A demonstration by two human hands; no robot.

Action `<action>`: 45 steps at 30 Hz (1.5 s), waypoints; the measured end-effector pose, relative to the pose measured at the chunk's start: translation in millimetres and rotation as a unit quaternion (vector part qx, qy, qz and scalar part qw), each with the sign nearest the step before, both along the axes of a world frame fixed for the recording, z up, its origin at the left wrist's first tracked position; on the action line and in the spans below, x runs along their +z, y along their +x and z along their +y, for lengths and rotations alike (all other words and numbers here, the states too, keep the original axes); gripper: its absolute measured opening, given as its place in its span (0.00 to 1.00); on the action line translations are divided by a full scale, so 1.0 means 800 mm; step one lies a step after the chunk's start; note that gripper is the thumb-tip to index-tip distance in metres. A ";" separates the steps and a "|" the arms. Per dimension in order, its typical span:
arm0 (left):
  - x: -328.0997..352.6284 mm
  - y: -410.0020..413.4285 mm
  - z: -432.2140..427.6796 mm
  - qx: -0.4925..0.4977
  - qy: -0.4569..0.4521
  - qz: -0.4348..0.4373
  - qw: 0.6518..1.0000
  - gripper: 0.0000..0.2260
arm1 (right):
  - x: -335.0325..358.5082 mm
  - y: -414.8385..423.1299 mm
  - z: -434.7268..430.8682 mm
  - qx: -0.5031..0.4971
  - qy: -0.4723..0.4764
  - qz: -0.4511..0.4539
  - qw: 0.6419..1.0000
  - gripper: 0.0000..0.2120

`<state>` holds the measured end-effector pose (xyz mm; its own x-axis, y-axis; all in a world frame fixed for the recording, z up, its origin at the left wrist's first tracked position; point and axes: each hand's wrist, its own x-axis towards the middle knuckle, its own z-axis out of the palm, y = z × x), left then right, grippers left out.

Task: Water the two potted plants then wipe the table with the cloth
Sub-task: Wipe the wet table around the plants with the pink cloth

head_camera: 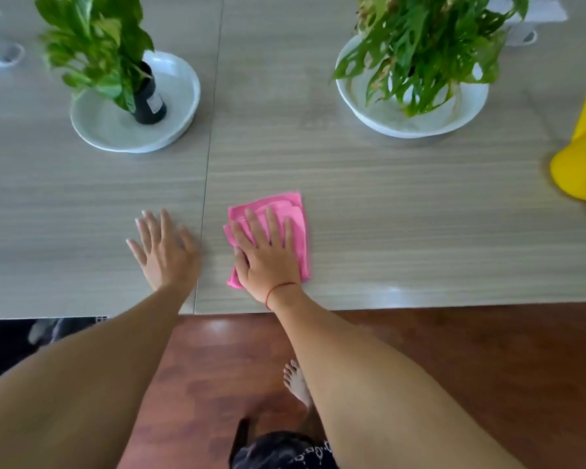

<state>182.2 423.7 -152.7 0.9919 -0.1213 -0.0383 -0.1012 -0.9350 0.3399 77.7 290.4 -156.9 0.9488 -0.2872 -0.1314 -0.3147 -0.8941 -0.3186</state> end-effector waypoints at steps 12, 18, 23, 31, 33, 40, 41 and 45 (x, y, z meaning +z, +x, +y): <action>-0.012 0.007 0.018 0.047 -0.004 0.003 0.999 0.25 | -0.007 -0.034 -0.151 -0.259 -0.041 0.037 0.964 0.25; -0.013 0.012 0.028 0.046 -0.058 -0.015 0.997 0.22 | -0.002 0.080 -0.017 -0.114 -0.025 0.035 0.993 0.25; 0.003 0.030 0.053 0.034 -0.125 -0.035 0.991 0.16 | 0.008 0.097 0.076 -0.051 0.060 0.051 0.996 0.24; 0.029 0.018 0.012 -0.001 -0.166 0.047 0.985 0.16 | 0.021 0.065 0.003 -0.171 0.105 -0.121 0.972 0.24; 0.030 0.016 -0.004 -0.006 -0.144 0.074 0.987 0.18 | 0.024 0.049 -0.012 -0.223 0.104 -0.124 0.961 0.20; 0.030 0.026 -0.014 0.010 -0.162 0.119 0.980 0.14 | 0.043 0.072 0.003 -0.265 0.245 -0.043 0.932 0.11; 0.031 0.026 -0.011 0.015 -0.169 0.117 0.979 0.16 | 0.044 0.077 0.010 -0.275 0.261 -0.041 0.924 0.11; 0.031 0.022 0.009 0.027 -0.176 0.138 0.974 0.16 | 0.050 0.085 0.045 -0.287 0.321 -0.036 0.902 0.07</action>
<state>200.0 431.1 -127.9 0.9552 -0.1222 -0.2695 0.0858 -0.7572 0.6475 145.7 326.6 -116.8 0.6813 -0.6200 -0.3891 -0.6243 -0.2147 -0.7511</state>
